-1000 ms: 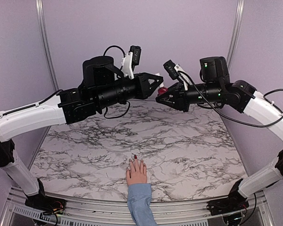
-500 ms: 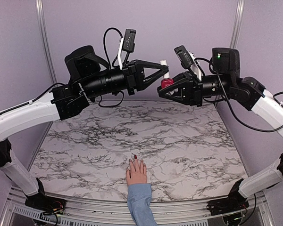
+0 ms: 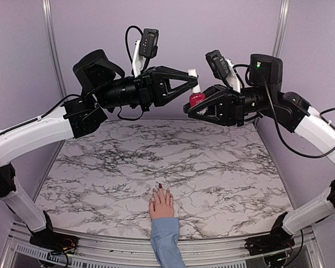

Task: Paint the nails
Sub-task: Screw the nail polish bottle cap onto the nail polish bottle.

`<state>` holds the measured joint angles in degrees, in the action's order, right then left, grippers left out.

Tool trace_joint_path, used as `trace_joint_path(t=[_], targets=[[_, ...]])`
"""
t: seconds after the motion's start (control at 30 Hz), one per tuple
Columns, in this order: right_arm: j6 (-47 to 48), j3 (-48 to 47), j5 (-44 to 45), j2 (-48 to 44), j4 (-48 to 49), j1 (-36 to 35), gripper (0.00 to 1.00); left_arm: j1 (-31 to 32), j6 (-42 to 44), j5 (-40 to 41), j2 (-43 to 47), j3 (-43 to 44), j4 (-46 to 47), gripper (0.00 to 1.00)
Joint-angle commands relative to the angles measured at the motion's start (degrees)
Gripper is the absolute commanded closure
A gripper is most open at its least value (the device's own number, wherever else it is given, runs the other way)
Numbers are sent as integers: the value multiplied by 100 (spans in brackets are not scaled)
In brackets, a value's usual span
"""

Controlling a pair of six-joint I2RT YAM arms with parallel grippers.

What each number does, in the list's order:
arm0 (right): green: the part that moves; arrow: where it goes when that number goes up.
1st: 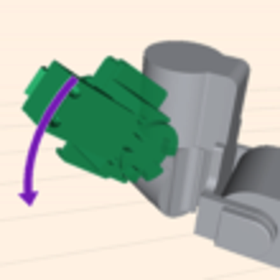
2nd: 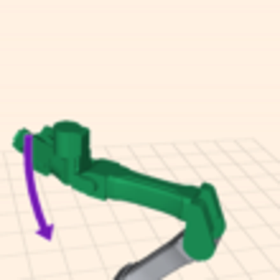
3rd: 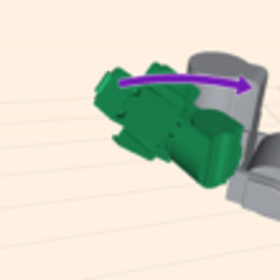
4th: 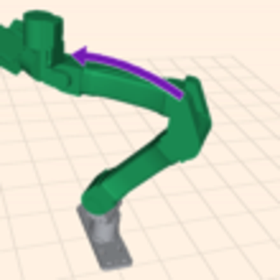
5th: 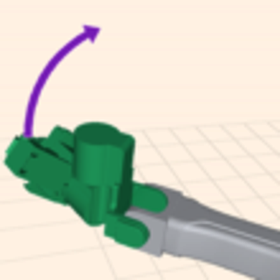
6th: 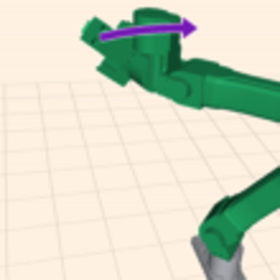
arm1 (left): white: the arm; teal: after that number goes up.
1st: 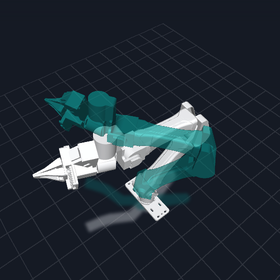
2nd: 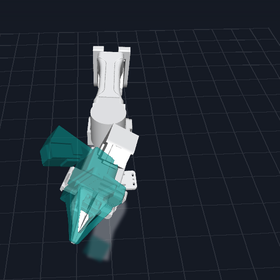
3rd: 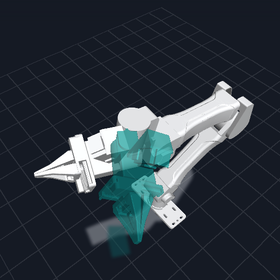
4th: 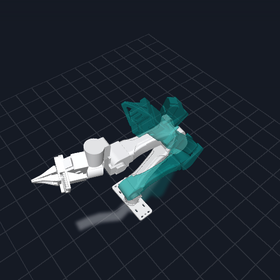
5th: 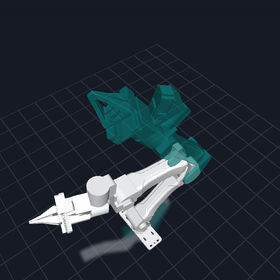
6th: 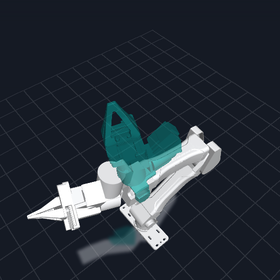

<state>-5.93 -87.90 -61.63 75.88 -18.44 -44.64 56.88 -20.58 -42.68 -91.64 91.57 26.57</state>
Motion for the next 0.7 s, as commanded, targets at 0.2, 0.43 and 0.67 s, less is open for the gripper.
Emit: trace_joint_path(t=[0.2, 0.43, 0.67], targets=[[527, -7, 1062, -248, 315, -1, 100, -160, 157, 1174, 439, -481, -706, 75], [738, 116, 2707, -193, -170, -1, 100, -147, 130, 2489, 833, -756, -714, 60], [735, 208, 4430, -63, -513, -1, 100, 137, 164, 3942, 903, -904, -1068, 56]])
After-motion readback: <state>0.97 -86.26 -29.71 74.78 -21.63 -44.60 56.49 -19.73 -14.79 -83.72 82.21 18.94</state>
